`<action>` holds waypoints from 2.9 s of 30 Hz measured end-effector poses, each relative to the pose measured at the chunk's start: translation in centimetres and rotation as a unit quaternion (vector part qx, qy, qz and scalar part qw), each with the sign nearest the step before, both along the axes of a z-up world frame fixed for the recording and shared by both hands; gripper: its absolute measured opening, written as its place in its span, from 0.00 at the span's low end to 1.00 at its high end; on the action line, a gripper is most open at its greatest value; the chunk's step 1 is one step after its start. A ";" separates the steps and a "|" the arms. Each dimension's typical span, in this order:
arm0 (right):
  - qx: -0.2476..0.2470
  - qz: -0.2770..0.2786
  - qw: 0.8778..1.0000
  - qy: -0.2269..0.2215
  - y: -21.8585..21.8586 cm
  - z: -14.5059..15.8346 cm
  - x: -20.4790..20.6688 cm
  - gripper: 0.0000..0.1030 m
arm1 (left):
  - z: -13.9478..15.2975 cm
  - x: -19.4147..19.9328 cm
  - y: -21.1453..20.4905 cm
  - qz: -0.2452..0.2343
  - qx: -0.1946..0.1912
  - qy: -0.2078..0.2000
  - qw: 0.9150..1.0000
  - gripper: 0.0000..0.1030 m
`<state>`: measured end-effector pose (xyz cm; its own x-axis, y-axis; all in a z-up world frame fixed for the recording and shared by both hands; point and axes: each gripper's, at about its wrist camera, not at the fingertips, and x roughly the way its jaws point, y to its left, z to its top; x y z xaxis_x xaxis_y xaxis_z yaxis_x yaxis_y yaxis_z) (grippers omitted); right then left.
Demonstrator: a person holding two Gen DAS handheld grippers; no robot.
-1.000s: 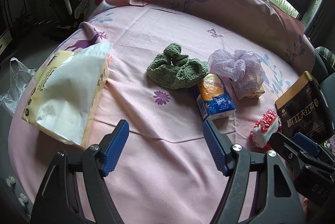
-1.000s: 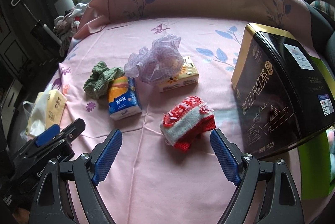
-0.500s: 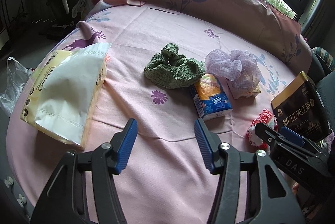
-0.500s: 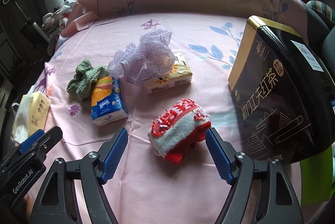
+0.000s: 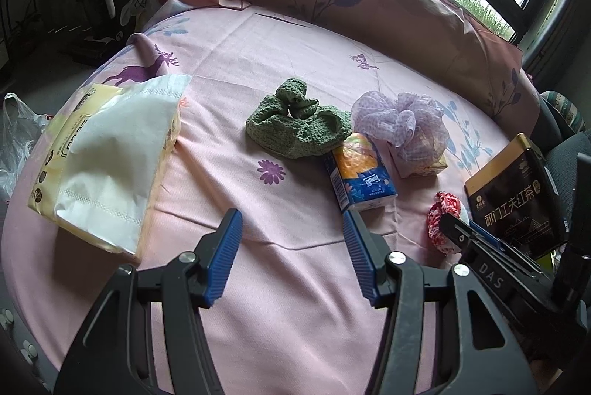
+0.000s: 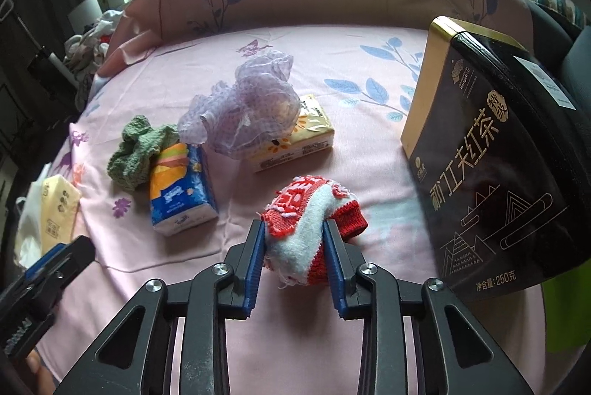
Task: Organize soft objects
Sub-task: 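Grasp the red-and-white knitted sock with the right tool and lift it, then carry the red-and-white sock over the white box with the right tool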
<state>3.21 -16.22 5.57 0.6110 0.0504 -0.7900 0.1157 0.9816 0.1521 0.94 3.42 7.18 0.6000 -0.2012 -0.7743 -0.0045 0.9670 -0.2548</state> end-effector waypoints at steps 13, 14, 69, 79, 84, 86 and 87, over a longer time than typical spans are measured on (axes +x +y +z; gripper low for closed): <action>0.104 0.135 0.983 0.073 2.9 -0.4 -1.2 0.36 | -0.2 0.2 0.4 -0.013 -0.024 0.011 1.000 0.53; 0.107 0.134 0.982 0.073 2.7 -0.1 -1.2 0.41 | -0.3 0.2 0.3 -0.016 -0.023 0.012 1.000 0.53; 0.238 0.099 0.965 -0.057 -2.4 6.2 -5.0 0.45 | 6.4 -6.0 -10.0 -0.204 0.004 -0.128 0.971 0.28; 0.232 0.034 0.958 -0.164 -10.8 10.7 -10.0 0.45 | 11.1 -9.4 -18.2 -0.261 0.013 -0.211 0.942 0.28; 0.231 -0.017 0.949 -0.214 -16.2 11.7 -13.2 0.45 | 12.4 -11.3 -23.4 -0.311 0.008 -0.245 0.918 0.29; 0.232 -0.034 0.945 -0.229 -18.2 11.6 -14.3 0.45 | 12.6 -11.8 -25.4 -0.333 0.010 -0.254 0.908 0.29; 0.236 -0.045 0.942 -0.233 -19.2 11.4 -14.7 0.45 | 12.5 -11.9 -26.4 -0.343 0.008 -0.252 0.905 0.29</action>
